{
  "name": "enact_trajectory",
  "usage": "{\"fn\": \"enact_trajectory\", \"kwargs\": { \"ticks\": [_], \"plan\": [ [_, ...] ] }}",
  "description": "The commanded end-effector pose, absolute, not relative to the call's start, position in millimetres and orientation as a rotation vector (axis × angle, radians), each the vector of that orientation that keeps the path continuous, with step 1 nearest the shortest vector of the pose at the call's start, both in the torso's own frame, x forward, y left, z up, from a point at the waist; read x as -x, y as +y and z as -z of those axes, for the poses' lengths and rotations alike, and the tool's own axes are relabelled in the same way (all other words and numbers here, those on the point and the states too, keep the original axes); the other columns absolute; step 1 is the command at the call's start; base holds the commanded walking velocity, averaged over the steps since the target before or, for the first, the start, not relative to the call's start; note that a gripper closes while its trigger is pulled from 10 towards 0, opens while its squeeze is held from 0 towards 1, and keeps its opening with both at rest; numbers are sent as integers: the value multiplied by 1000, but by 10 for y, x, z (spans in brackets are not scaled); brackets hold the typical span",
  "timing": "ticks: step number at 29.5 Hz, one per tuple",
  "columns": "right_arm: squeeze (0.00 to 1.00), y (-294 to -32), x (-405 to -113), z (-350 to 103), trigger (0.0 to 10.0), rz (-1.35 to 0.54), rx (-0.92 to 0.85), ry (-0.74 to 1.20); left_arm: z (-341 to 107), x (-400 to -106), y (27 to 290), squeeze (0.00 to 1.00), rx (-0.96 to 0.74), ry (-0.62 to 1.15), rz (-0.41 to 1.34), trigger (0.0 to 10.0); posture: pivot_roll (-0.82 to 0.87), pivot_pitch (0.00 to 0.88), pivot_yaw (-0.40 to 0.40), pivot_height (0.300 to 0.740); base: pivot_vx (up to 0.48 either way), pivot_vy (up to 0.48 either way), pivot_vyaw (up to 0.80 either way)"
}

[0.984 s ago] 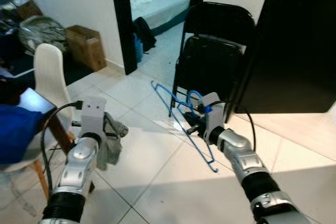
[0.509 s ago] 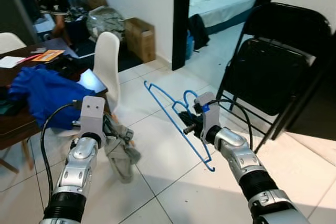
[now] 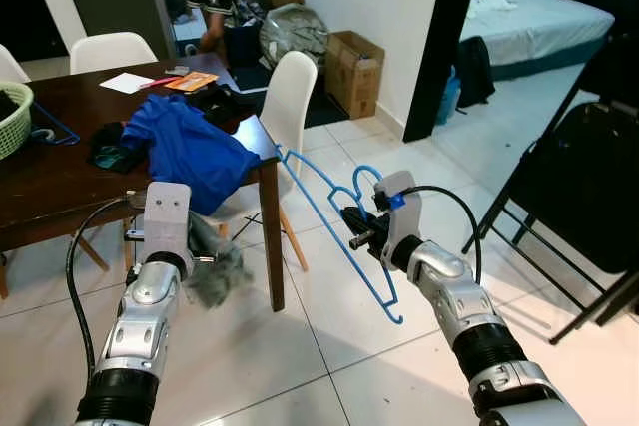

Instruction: Hang hanger

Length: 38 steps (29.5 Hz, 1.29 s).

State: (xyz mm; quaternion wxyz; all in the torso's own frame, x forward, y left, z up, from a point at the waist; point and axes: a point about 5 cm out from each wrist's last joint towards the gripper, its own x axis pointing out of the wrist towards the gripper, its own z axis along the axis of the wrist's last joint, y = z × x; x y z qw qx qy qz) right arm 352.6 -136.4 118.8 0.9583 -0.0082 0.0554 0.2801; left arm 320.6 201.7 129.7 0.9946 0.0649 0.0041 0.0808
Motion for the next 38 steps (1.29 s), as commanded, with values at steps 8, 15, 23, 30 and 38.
{"fn": "enact_trajectory", "kwargs": {
  "ticks": [8,15,23,30,38],
  "plan": [
    [0,-1424,-3526,-1200,10000,-553,-41,103,-1943,-3232,2144,0,-197,-221,-199,10000,-5,26,-5,740,480,0,0],
    [0,-1427,-3526,-1204,10000,-557,-50,99,-2401,-3227,2358,0,-237,-351,-292,10000,-6,23,-8,740,480,0,0],
    [0,-1379,-3493,-1205,10000,-605,-9,81,-2695,-3205,2485,0,-258,-418,-340,10000,-3,14,-1,740,480,0,600],
    [0,-1368,-3492,-1200,10000,-606,-28,84,-2746,-3216,2511,0,-263,-421,-346,10000,-3,10,3,740,480,0,800],
    [0,-1414,-3493,-1187,10000,-565,-86,91,-2740,-3280,2478,0,-270,-408,-299,10000,-2,7,15,740,480,0,200]
  ]
}}
